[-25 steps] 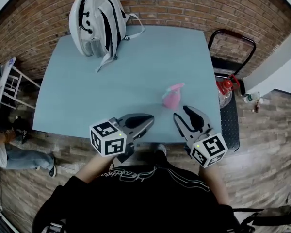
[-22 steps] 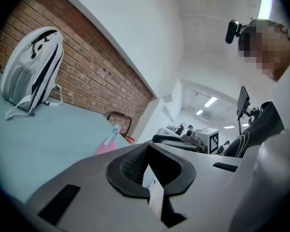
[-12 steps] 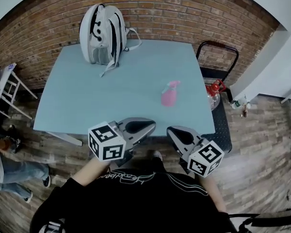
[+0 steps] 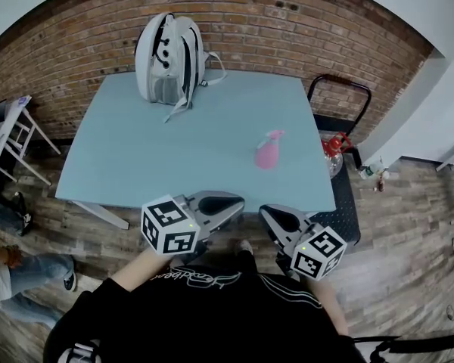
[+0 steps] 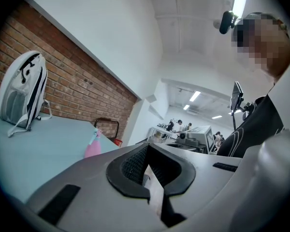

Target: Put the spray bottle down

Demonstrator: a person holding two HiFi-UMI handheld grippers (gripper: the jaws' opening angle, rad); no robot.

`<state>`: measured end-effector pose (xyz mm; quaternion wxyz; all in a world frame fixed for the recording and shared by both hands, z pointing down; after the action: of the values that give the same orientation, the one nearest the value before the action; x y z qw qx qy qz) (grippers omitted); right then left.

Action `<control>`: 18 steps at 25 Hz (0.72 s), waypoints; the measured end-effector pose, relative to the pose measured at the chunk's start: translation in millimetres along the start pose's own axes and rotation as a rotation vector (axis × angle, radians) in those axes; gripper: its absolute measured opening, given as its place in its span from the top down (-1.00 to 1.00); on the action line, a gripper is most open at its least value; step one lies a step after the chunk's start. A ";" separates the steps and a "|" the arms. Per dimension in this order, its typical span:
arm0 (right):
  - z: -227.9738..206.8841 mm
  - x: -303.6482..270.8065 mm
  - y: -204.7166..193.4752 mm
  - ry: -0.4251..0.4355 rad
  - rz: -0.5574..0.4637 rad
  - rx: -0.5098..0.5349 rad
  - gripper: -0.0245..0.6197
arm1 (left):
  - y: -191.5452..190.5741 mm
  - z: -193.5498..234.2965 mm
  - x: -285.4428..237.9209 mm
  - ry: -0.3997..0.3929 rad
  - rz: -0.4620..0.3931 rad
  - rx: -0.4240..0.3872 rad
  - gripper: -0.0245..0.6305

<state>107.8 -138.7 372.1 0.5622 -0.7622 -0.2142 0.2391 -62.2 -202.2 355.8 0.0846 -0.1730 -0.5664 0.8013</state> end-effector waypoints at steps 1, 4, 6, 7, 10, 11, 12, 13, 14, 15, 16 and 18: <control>0.4 0.1 -1.3 0.003 -0.004 -0.005 0.88 | -1.5 0.0 0.1 0.000 0.004 -0.001 0.90; 2.5 -0.3 -3.8 0.002 0.004 -0.001 0.88 | -4.6 -0.2 -0.3 -0.001 0.014 0.002 0.90; 3.1 1.5 -4.0 -0.008 0.006 -0.001 0.88 | -4.1 -2.5 -1.1 -0.007 0.016 0.003 0.90; 3.4 2.9 -3.5 -0.014 0.004 -0.004 0.88 | -3.5 -4.0 -1.6 -0.012 0.017 0.002 0.90; 5.0 5.7 -2.9 -0.025 -0.008 -0.013 0.88 | -3.1 -6.4 -2.2 -0.024 0.019 -0.001 0.90; 5.9 6.3 -4.0 -0.027 -0.010 -0.015 0.88 | -3.8 -6.8 -2.3 -0.027 0.019 0.000 0.90; 7.0 7.2 -5.6 -0.029 -0.011 -0.017 0.88 | -5.0 -7.5 -2.3 -0.030 0.020 0.001 0.90; 8.5 8.2 -7.1 -0.033 -0.011 -0.019 0.88 | -6.3 -8.7 -2.3 -0.033 0.021 0.001 0.90; 10.1 8.9 -8.1 -0.036 -0.011 -0.020 0.88 | -7.5 -10.0 -2.0 -0.036 0.022 0.001 0.90; 11.5 9.1 -8.7 -0.037 -0.010 -0.021 0.88 | -8.3 -11.0 -1.3 -0.038 0.024 0.001 0.90; 12.6 8.7 -9.1 -0.038 -0.009 -0.022 0.88 | -8.6 -11.3 -0.4 -0.039 0.024 0.001 0.90; 14.8 6.6 -9.0 -0.035 -0.007 -0.022 0.88 | -8.7 -11.1 2.1 -0.038 0.020 0.004 0.90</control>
<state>103.6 -121.1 376.2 0.5508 -0.7632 -0.2292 0.2482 -60.5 -188.7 360.3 0.0660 -0.1634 -0.5645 0.8064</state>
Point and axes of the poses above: the fingertips, and each gripper's own axes: x backward along the fingers, z to its left, y out of its top, the point moved 8 cm from there along x, backward along the fingers, and after that the axes turned 13 degrees about y, right-handed, at the moved point
